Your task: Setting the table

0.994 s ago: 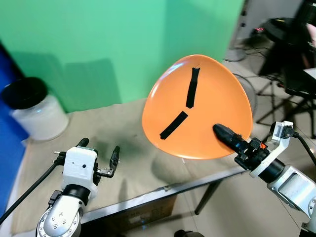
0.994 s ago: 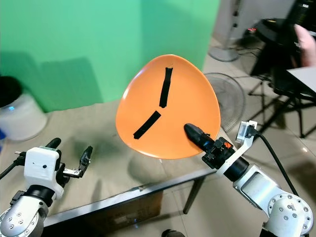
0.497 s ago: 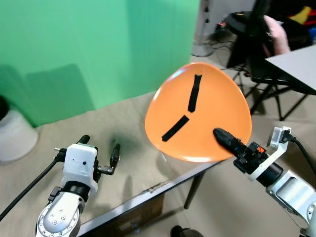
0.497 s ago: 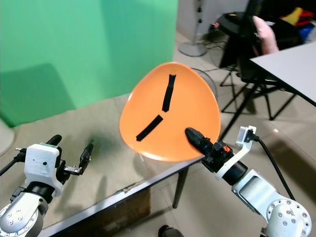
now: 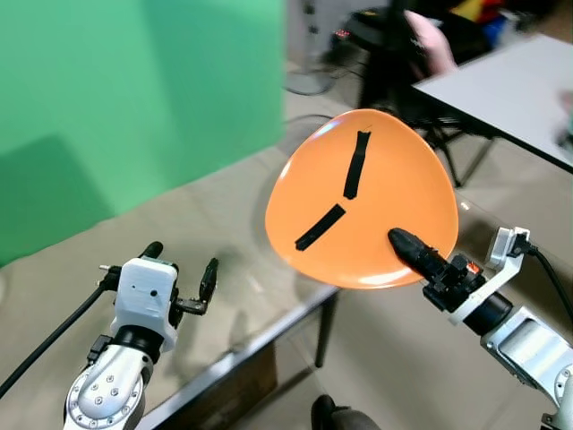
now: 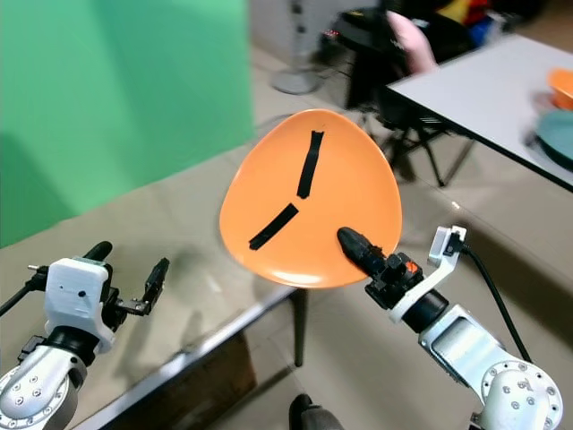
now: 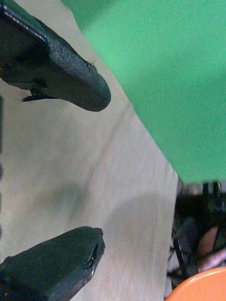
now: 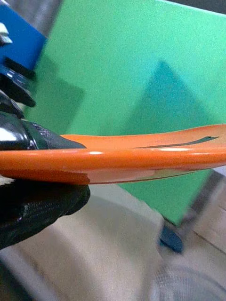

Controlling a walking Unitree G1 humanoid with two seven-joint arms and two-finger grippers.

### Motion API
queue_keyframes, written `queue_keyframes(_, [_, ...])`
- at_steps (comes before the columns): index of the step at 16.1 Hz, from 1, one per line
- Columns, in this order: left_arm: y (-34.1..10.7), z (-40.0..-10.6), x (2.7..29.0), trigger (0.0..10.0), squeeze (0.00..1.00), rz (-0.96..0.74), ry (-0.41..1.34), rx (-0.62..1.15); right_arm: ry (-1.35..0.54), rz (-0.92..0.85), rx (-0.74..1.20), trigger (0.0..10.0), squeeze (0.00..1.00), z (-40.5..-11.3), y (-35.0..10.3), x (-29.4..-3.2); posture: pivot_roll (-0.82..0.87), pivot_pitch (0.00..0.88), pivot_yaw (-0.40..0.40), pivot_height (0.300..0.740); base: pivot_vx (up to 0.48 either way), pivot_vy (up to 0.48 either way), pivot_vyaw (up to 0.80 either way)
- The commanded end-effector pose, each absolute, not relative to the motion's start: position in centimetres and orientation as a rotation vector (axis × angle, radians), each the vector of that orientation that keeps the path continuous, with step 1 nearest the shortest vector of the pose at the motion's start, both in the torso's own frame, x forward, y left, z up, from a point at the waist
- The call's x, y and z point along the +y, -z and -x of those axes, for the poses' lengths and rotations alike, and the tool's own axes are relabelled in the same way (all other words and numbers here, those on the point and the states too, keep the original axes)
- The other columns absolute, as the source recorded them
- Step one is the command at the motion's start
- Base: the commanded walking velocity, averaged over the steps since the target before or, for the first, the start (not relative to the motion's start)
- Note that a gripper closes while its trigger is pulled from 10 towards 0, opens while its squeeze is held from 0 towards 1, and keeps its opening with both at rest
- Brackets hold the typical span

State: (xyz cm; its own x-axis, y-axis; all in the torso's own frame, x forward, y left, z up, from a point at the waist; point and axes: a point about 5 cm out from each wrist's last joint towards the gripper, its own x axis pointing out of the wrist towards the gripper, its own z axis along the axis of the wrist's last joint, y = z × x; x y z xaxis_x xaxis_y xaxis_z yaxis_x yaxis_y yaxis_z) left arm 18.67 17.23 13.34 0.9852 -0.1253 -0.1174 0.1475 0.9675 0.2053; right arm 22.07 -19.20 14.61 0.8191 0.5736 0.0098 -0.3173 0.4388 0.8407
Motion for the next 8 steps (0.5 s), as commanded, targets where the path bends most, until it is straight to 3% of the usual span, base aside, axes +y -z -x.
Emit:
queue_keyframes(1, [-13.7,-18.7,17.4,10.0,0.0,-0.23,0.137,0.087,-0.548,-0.981,0.247,10.0,0.0,-22.2,-15.2,-19.5,-0.09,0.0,0.056,0.74,0.0,0.0,-0.78])
queue_keyframes(8, [-14.2,-19.1,17.7,10.0,0.0,-0.193,0.096,0.056,-0.393,-1.012,0.191,10.0,0.0,-23.0,-15.3,-20.7,-0.1,0.0,0.061,0.74,0.0,0.0,-0.78])
